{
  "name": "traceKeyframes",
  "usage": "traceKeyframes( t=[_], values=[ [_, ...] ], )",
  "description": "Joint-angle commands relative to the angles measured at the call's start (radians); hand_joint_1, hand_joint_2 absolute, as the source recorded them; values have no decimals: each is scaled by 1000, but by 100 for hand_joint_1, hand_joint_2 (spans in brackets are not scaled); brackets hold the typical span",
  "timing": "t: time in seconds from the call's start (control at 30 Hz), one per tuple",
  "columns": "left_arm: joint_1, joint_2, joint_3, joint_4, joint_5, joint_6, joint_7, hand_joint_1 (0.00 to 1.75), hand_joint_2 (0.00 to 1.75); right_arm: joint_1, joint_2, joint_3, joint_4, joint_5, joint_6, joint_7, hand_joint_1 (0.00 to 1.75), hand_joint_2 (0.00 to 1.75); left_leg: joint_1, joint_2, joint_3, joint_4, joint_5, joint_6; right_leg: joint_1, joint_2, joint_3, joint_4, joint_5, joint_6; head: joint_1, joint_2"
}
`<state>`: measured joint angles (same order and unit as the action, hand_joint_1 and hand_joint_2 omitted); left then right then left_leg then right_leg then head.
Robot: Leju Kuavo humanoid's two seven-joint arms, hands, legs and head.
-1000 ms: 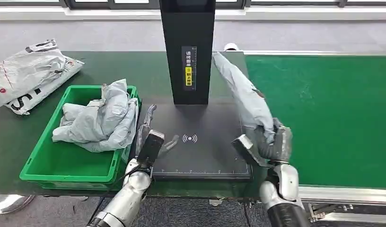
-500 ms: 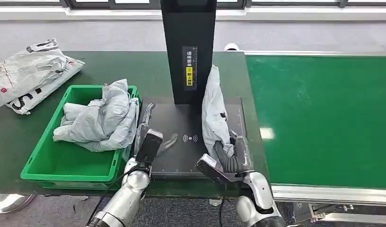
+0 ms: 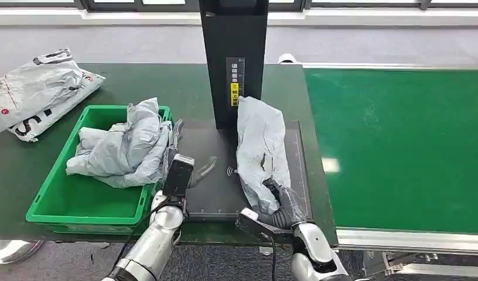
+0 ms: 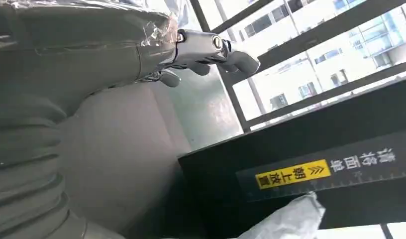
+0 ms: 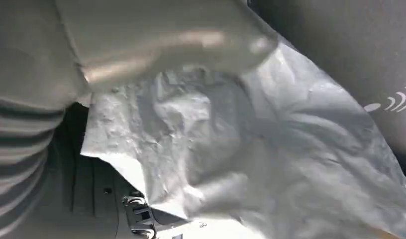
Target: Moved the parcel from conveyor to table for the left to box.
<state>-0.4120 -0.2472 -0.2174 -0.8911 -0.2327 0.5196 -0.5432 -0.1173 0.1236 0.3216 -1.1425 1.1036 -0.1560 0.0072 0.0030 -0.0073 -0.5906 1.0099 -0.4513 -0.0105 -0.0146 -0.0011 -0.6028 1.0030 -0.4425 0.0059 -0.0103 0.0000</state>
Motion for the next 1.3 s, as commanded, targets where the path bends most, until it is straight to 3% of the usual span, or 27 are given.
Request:
traceKeyframes(
  t=[0.03, 0.33, 0.53, 0.57, 0.6, 0.83, 1.2, 1.3],
  values=[
    [-8, 3, 32, 12, 4, 0, 1, 0, 175, -16, -41, 42, 80, -3, 3, 4, 0, 175, 1, 1, 4, -2, 0, 0, 1, 1, 4, -3, 1, -1, 0, 0],
    [11, -12, 76, -38, 100, 22, -79, 0, 175, 8, -12, -12, 47, -52, -47, -36, 0, 175, 1, 1, 3, -2, 0, 0, 1, 0, 4, -3, 0, 0, 0, 0],
    [21, -21, 27, -43, 39, 24, -65, 0, 175, 35, 64, -138, -127, -249, -239, -284, 0, 175, 0, 1, 1, 0, -1, 0, 0, 1, 1, 0, 0, 0, 0, 0],
    [-4, -19, -20, 11, -19, -9, -27, 0, 175, 41, 78, -184, -149, -407, -325, -421, 0, 175, 0, 2, 2, -1, -1, 0, 0, 1, 2, -1, 0, -1, 0, 0],
    [-23, -27, -36, 55, -49, 11, -26, 0, 175, 42, 78, -205, -160, -461, -366, -468, 0, 175, 0, 0, 2, -1, 0, 0, 0, -1, 2, -1, -1, -1, 0, 0],
    [-74, -44, -59, 158, -93, 23, -21, 0, 175, 13, 81, -268, -117, -639, -391, -550, 0, 175, 0, -3, 3, -1, 1, 0, 0, -4, 3, -2, 0, 0, 0, 0],
    [-101, -37, -116, 201, -139, 40, -52, 0, 175, 6, 73, -303, -97, -770, -359, -602, 0, 175, 1, 0, 3, -1, 0, 0, 1, 0, 3, -3, 1, 0, 0, 0],
    [-164, -2, -280, 339, -321, -118, 121, 0, 175, -17, 62, -306, -75, -779, -350, -604, 0, 175, 0, 0, 3, -1, 0, 0, 0, 0, 2, -2, 1, 1, 0, 0]
  ],
)
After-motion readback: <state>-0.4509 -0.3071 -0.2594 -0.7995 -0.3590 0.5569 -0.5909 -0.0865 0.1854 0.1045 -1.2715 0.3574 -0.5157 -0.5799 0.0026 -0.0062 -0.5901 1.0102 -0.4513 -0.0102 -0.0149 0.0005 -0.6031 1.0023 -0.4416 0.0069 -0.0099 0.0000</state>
